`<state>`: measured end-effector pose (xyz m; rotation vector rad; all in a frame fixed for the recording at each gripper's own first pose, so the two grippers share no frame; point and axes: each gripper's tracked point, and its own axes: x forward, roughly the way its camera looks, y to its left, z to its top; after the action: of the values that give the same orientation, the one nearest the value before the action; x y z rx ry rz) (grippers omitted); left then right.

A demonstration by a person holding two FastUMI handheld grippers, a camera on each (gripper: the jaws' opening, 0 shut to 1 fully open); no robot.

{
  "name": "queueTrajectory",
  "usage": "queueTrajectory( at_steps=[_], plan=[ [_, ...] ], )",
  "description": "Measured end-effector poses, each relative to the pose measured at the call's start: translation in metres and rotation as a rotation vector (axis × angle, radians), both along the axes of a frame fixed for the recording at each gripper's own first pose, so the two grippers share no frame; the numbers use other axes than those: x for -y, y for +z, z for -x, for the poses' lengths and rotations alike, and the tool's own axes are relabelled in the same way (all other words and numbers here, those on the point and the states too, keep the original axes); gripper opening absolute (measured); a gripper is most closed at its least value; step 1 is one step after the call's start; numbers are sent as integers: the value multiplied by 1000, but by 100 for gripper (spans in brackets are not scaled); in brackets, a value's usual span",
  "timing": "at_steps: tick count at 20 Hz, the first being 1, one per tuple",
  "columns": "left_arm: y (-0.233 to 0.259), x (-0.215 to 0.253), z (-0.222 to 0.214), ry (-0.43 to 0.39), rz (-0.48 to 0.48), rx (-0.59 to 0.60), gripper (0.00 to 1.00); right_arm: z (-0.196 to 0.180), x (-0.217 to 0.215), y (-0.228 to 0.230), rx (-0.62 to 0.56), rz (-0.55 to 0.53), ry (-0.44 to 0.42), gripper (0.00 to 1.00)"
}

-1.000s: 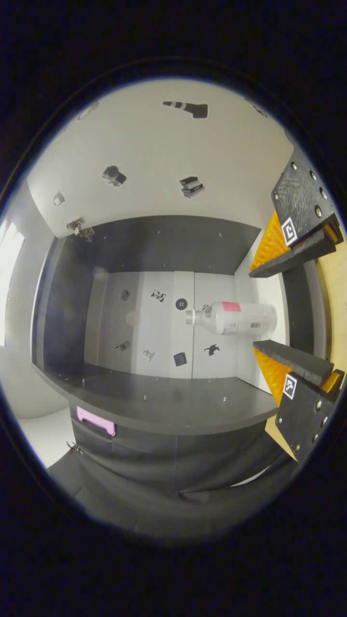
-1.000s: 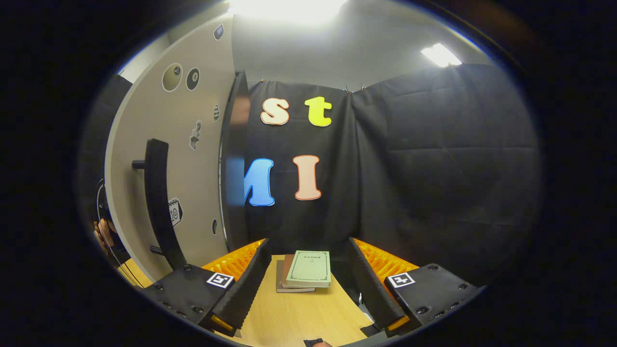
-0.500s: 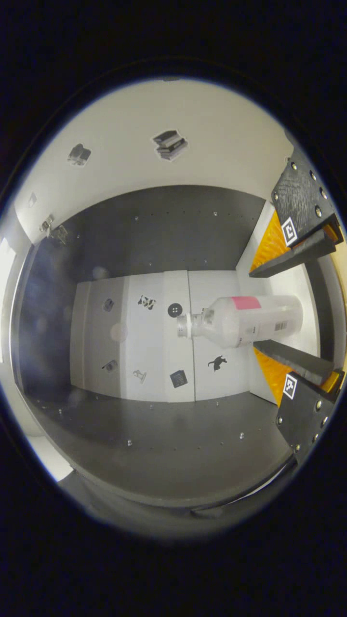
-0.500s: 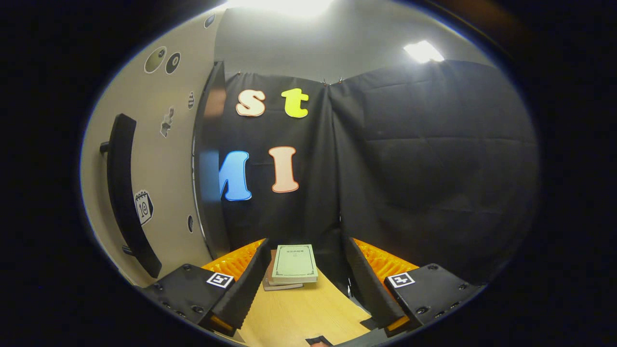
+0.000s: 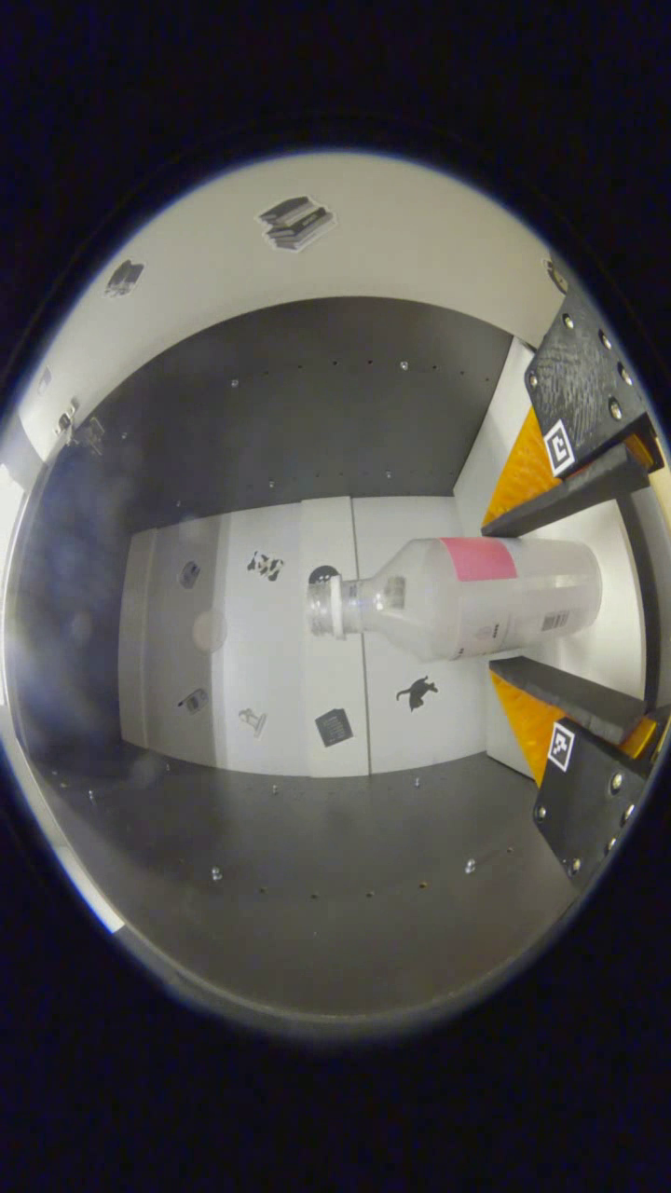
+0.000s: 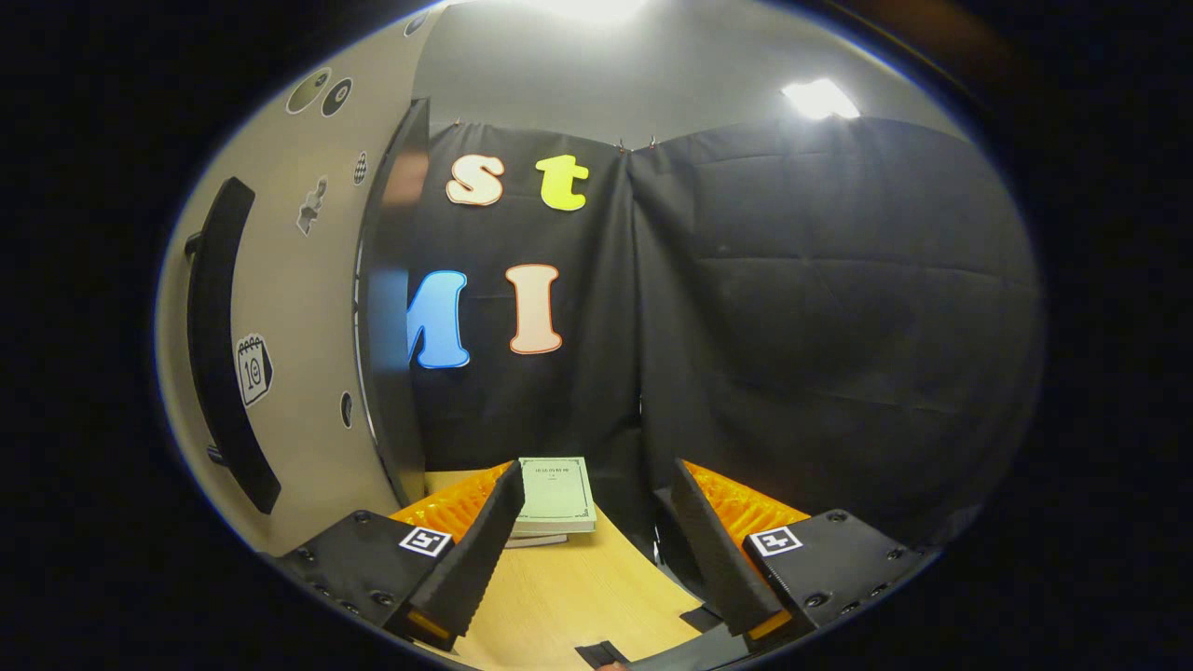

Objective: Open the cabinet door with the right hand, grasp the bottle in the cabinet with the left hand and place it on the coaster, then close the cabinet door with the right hand.

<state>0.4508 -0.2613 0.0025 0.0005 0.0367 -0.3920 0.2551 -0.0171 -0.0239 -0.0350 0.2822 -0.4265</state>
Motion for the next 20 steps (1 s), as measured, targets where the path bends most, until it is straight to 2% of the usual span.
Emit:
queueTrajectory(
  at_steps=[1,4,9,19,20],
  plan=[
    [4,-3,5,-1,1,4,71,1,-2,2,3,1,7,97],
    [20,-14,25,-4,34,30,73,2,-4,6,15,-3,31,97],
    [34,-50,67,20,52,66,71,7,-11,11,38,-14,75,100],
    [11,-140,160,125,57,33,71,23,-32,7,55,-83,180,100],
    [7,-149,169,135,58,32,71,25,-34,8,56,-86,189,97]
  ],
)
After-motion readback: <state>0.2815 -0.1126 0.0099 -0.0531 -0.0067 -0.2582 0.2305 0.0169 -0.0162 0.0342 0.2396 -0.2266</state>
